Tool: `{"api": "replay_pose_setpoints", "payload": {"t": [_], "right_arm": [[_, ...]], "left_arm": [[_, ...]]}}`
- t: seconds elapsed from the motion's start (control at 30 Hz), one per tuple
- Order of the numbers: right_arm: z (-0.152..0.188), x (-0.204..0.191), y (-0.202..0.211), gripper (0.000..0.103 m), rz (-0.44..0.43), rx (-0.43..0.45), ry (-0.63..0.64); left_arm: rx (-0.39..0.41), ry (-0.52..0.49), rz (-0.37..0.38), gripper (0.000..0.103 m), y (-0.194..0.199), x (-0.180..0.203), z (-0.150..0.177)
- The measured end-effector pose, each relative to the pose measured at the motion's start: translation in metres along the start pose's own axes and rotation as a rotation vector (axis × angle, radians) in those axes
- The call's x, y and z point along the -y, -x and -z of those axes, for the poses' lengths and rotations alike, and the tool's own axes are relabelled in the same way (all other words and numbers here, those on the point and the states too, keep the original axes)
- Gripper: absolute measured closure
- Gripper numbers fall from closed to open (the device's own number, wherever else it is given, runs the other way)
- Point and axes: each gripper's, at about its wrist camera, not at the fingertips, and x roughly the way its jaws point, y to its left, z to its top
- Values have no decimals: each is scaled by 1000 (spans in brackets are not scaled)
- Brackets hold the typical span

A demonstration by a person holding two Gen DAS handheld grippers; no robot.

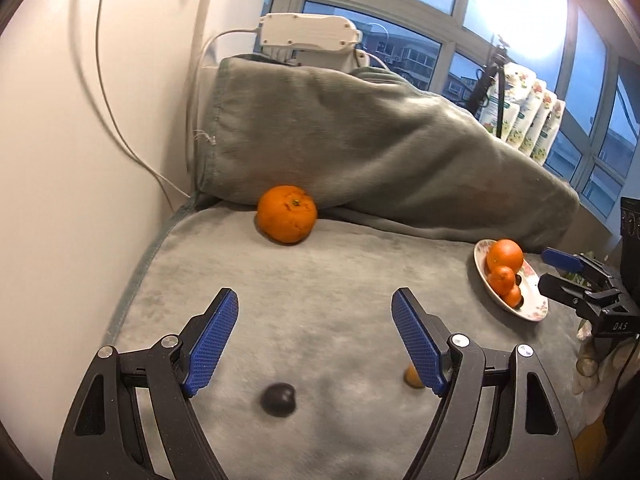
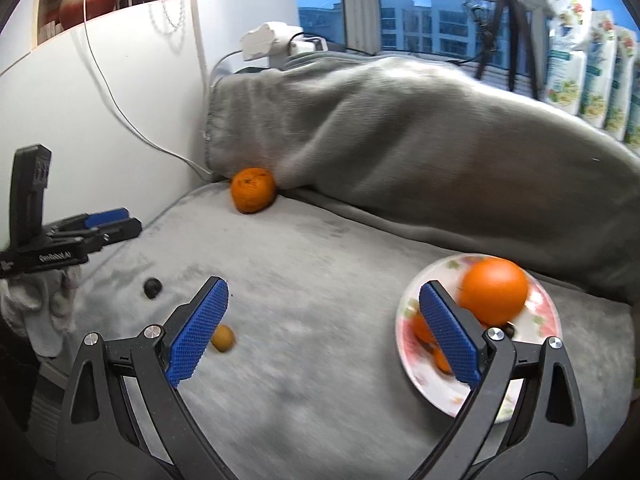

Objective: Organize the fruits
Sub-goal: 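Move both grippers toward the orange resting against the blanket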

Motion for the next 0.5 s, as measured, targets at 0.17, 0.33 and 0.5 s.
{"api": "replay_pose_setpoints", "payload": {"t": [0.17,0.33,0.5], "right_arm": [[-21,-16,-32,5,-62,-24,-6],[-45,-33,-71,5,-92,-31,-12],[-66,-39,-113,5,-129,-62,-69]], "left_arm": [[-5,-8,22,24,-18,-13,-8],[-29,-19,26,27,-46,-23,-15],[-49,-19,48,30,-73,-28,-23]]}}
